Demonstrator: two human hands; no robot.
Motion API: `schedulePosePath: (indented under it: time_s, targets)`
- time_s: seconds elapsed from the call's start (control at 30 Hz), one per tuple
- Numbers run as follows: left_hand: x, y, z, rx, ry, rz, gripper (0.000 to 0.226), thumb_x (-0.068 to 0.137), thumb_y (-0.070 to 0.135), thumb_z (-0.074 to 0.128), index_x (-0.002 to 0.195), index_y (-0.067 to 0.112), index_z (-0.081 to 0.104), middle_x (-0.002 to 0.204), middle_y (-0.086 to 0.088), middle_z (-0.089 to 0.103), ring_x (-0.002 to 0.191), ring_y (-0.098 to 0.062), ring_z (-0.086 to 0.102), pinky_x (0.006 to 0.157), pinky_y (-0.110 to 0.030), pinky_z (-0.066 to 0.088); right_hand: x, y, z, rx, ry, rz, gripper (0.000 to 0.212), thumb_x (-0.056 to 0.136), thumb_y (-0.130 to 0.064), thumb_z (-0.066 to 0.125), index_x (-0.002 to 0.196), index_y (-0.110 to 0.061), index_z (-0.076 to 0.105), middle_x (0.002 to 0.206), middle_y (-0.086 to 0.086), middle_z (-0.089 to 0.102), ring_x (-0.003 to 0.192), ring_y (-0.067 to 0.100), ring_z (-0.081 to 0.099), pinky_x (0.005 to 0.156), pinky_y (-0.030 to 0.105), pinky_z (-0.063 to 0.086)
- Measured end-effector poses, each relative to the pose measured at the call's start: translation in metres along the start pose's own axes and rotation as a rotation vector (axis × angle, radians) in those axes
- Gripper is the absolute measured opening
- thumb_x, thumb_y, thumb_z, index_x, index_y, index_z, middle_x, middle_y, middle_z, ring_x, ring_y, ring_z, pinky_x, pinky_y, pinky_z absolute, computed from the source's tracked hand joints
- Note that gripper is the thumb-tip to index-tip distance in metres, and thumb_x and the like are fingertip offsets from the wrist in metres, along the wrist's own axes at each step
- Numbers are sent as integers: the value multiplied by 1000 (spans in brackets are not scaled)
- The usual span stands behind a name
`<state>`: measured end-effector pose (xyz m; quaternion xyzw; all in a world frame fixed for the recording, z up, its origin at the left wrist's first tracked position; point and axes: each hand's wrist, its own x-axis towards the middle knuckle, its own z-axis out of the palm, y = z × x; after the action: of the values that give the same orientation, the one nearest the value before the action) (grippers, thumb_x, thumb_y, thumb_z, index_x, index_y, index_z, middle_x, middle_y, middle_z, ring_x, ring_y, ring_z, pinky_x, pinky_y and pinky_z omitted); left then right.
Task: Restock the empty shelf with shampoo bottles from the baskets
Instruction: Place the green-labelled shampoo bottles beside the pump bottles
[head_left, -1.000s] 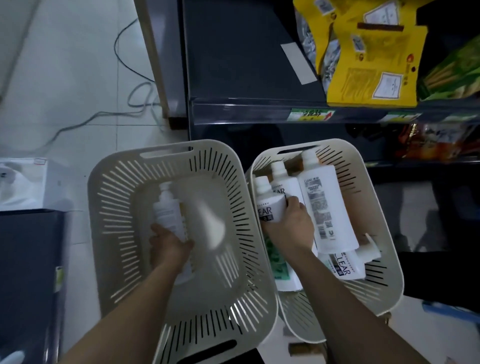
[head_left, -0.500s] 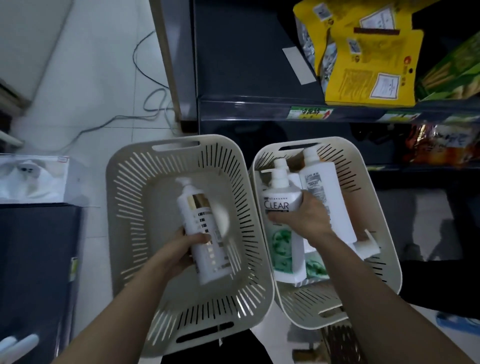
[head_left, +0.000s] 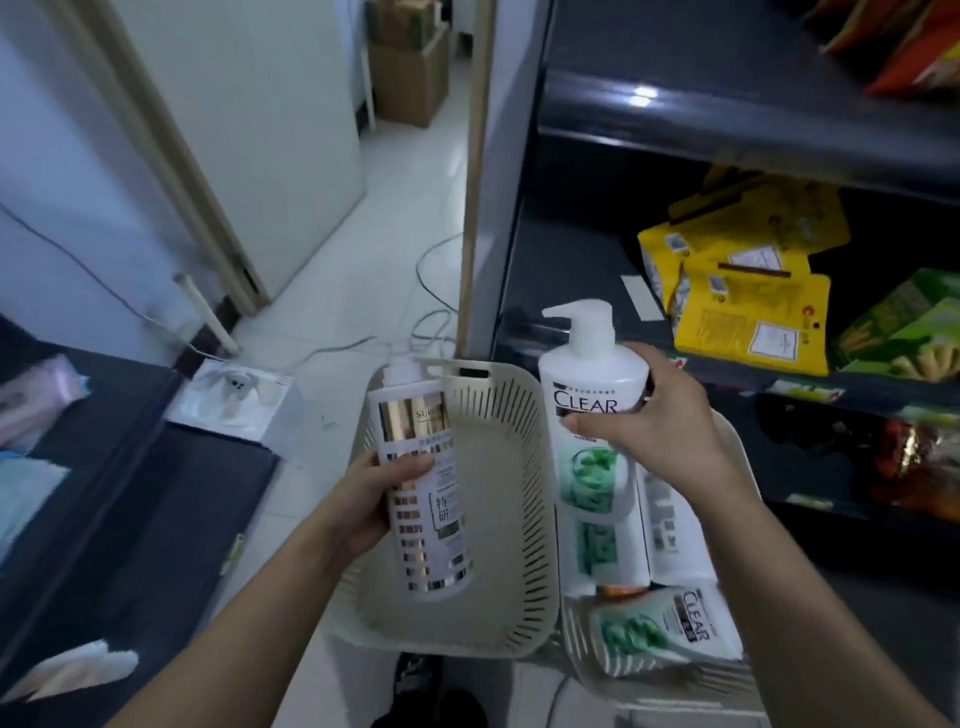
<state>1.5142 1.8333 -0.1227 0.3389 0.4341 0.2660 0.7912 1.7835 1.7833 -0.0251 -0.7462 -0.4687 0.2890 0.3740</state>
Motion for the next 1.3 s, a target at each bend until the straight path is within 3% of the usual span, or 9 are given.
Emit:
schedulePosePath:
  time_s: [0.27, 0.4, 0.5, 0.67, 0.8, 0.87, 1.0, 1.13, 1.3]
  targets:
    - [-102, 68, -33, 102, 285, 287, 85, 34, 24, 93, 111, 6, 64, 102, -18, 72, 98, -38, 68, 80, -45, 56, -15, -100, 59, 184, -307, -199, 61, 54, -5, 93, 98, -34, 61, 89, -11, 72, 76, -1, 69, 62, 16, 56]
    - [-158, 88, -64, 47, 441, 441, 82, 38, 20, 90, 113, 11, 62, 103, -13, 73, 99, -34, 68, 80, -42, 54, -28, -146, 106, 183, -457, -276, 69, 52, -14, 94, 112, -28, 63, 96, -5, 74, 89, 13, 71, 77, 38, 61]
    - [-198, 101, -93, 28, 550, 544, 85, 36, 23, 91, 115, 16, 60, 107, -10, 72, 102, -30, 68, 88, -46, 53, -42, -180, 141, 181, -528, -339, 66, 52, -13, 94, 106, -33, 62, 93, -7, 74, 85, 10, 71, 78, 41, 61]
    - [-264, 131, -141, 43, 630, 664, 81, 39, 10, 93, 114, 11, 61, 100, -7, 75, 95, -26, 70, 75, -34, 57, -67, -240, 199, 193, -620, -425, 61, 52, -11, 94, 101, -33, 64, 90, -6, 74, 83, 10, 71, 75, 38, 61]
    - [-311, 158, -185, 89, 671, 756, 74, 44, 14, 89, 114, 10, 63, 105, -13, 73, 99, -32, 68, 86, -46, 55, -89, -292, 244, 226, -687, -487, 64, 51, -8, 93, 104, -30, 65, 89, -7, 75, 79, 7, 71, 66, 26, 57]
    - [-331, 172, -207, 106, 706, 788, 69, 49, 7, 87, 114, 10, 63, 104, -11, 74, 98, -30, 69, 83, -43, 56, -98, -317, 266, 246, -712, -519, 61, 52, -5, 93, 101, -29, 66, 87, -8, 75, 75, 4, 70, 63, 22, 54]
    - [-359, 203, -246, 132, 742, 868, 72, 49, 0, 88, 117, 8, 63, 103, -9, 74, 93, -22, 71, 76, -33, 57, -112, -359, 303, 291, -749, -556, 66, 50, -4, 93, 104, -30, 66, 89, -7, 75, 78, 6, 71, 66, 25, 55]
    - [-375, 232, -277, 152, 793, 901, 62, 60, -3, 82, 117, 7, 63, 104, -7, 74, 95, -20, 71, 76, -29, 56, -119, -389, 328, 330, -783, -564, 66, 52, 0, 92, 104, -30, 65, 89, -6, 75, 78, 5, 71, 63, 21, 55]
    - [-377, 261, -309, 167, 865, 888, 53, 65, -3, 81, 114, 8, 64, 101, -5, 75, 86, -12, 72, 64, -20, 56, -115, -415, 353, 346, -840, -584, 66, 52, 4, 90, 103, -29, 63, 89, -4, 76, 80, 10, 73, 63, 22, 57]
